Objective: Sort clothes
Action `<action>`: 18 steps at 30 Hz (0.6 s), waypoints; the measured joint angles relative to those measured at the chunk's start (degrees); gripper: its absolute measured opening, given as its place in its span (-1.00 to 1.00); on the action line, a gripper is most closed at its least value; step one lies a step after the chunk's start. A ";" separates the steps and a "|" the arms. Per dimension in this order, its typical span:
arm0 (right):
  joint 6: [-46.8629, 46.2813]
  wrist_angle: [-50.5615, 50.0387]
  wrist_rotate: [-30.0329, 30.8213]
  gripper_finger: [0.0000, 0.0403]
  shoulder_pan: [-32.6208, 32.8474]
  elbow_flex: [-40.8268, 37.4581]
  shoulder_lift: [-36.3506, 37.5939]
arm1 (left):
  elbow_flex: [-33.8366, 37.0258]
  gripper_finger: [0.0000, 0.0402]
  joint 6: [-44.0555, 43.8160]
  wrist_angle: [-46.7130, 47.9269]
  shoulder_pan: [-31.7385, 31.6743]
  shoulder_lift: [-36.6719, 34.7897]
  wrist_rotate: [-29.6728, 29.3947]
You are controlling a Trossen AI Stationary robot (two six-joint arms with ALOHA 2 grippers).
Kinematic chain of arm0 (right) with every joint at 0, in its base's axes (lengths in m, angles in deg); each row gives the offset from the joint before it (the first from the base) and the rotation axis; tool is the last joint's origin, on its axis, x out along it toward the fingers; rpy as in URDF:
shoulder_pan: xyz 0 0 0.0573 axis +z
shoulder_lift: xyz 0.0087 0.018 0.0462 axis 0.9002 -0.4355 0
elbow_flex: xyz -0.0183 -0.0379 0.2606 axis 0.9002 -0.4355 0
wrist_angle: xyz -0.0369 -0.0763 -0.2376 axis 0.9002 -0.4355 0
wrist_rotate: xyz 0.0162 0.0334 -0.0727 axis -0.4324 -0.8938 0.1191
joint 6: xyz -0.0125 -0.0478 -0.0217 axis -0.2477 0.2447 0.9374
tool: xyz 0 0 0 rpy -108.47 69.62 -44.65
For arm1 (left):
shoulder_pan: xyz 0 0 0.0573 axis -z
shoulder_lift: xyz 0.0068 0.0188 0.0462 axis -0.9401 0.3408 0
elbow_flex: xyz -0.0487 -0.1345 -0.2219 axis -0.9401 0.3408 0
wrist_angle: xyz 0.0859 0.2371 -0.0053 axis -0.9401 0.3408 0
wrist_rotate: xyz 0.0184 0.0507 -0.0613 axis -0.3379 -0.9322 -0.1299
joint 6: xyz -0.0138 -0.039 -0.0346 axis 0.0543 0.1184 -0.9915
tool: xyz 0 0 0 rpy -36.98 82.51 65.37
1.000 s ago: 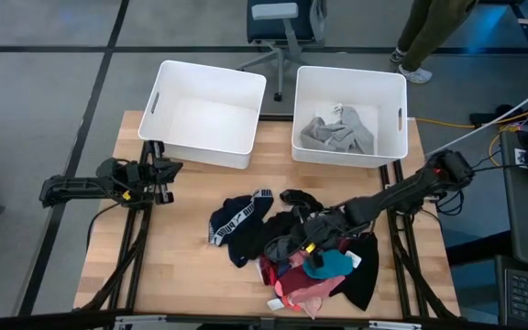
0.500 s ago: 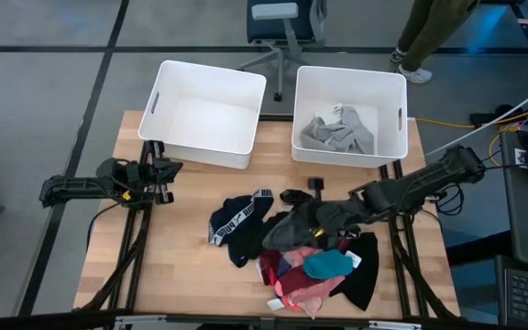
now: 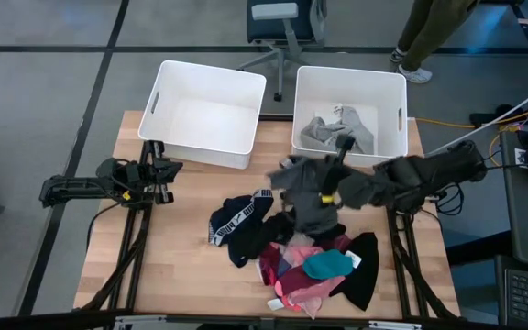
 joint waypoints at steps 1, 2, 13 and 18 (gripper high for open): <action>0.34 -1.19 0.64 -0.95 -0.83 1.16 0.00 | 0.00 -0.98 0.00 0.00 -0.02 0.00 0.00; 0.94 -2.25 1.06 -0.95 -1.72 2.30 0.00 | 0.00 -0.98 0.00 -0.01 -0.02 0.00 0.01; 10.66 -5.49 7.43 -0.94 -13.52 14.53 0.00 | 0.00 -0.98 0.22 -0.01 -0.02 0.00 0.00; 16.96 -3.87 9.34 -0.94 -18.94 21.46 0.00 | 0.00 -0.98 0.24 0.00 0.00 0.00 0.00</action>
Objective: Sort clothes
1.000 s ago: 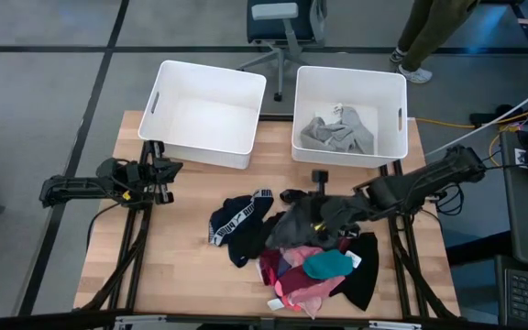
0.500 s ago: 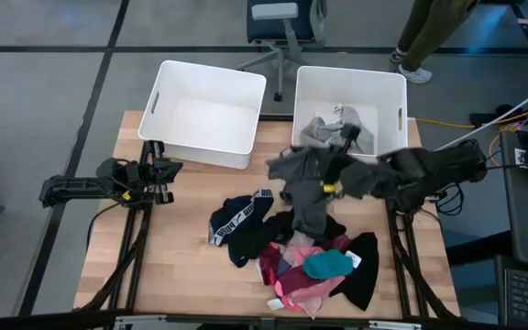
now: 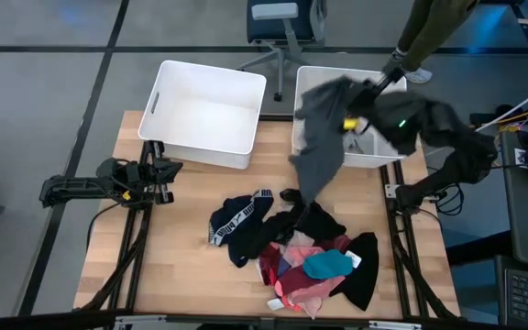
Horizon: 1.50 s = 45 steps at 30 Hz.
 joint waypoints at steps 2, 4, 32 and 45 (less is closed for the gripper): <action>2.91 1.08 0.15 -0.94 -2.43 2.83 0.00 | 0.00 -0.98 0.00 -0.02 -0.02 0.00 0.00; 6.19 2.95 0.34 -0.94 -5.04 5.45 0.00 | 0.00 -0.98 0.00 0.00 -0.02 0.00 0.00; -7.70 -16.41 -17.61 -0.94 -30.68 8.62 -2.19 | 0.00 -0.98 0.33 -0.13 -0.02 0.00 -0.06; -11.94 -14.98 -27.60 -0.94 -31.37 -12.85 -2.27 | 0.00 -0.98 0.24 -0.11 -0.01 0.00 -0.02</action>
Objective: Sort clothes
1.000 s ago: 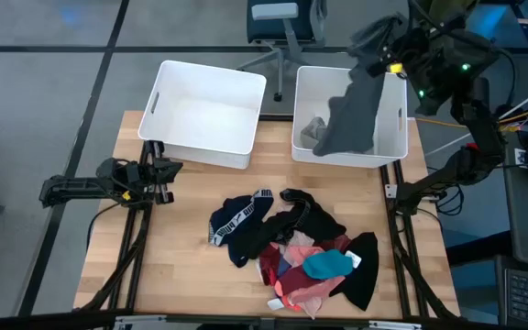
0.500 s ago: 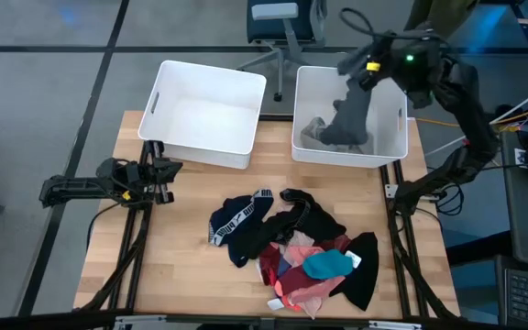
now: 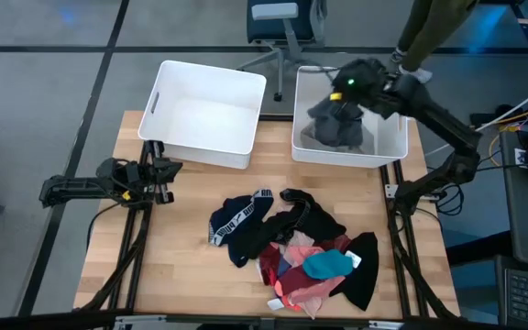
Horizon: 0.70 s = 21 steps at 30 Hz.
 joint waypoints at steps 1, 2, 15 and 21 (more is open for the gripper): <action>0.00 0.66 0.01 -0.94 0.00 -2.03 0.00 | 0.00 -0.98 0.00 0.01 0.01 0.00 -0.01; 0.00 1.60 0.01 -0.94 0.00 -4.12 0.00 | 0.00 -0.98 0.00 0.01 0.00 0.00 0.00; -2.78 10.41 3.04 -0.73 0.00 -20.45 -2.62 | 0.00 -0.98 0.00 0.00 -0.01 0.00 0.00; -3.02 10.65 3.09 -0.11 0.66 -20.44 -3.87 | 0.00 -0.98 0.00 0.02 -0.01 0.00 0.00</action>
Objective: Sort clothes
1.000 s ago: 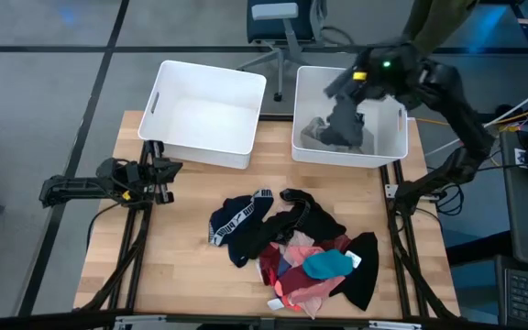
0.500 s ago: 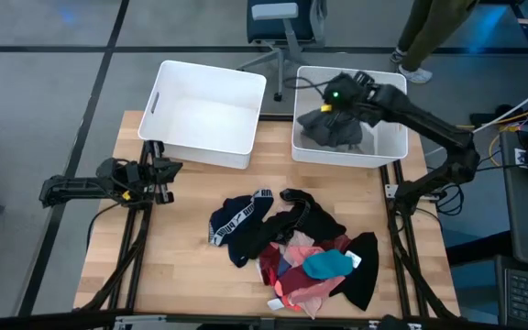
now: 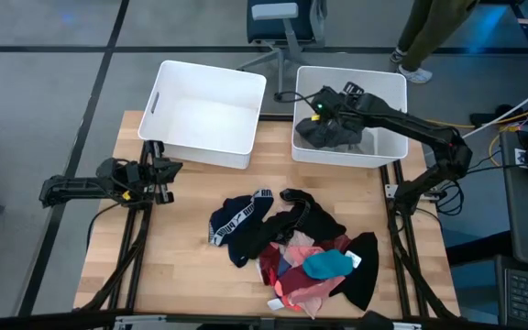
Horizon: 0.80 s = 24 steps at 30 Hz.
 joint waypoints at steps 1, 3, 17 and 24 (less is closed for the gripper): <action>0.02 -0.36 0.16 -0.01 0.30 0.32 0.00 | 0.00 -0.98 0.00 0.00 0.01 0.00 0.00; -0.09 -2.44 0.56 0.16 0.41 1.99 -0.02 | 0.00 -0.98 0.00 0.00 0.00 0.00 0.00; -14.75 -20.03 -8.02 0.43 21.37 19.70 0.22 | 0.00 -0.98 0.00 0.04 0.02 0.00 0.00; -23.95 -22.92 -17.74 0.43 39.24 19.79 0.74 | 0.00 -0.98 -0.24 0.11 0.02 0.00 0.02</action>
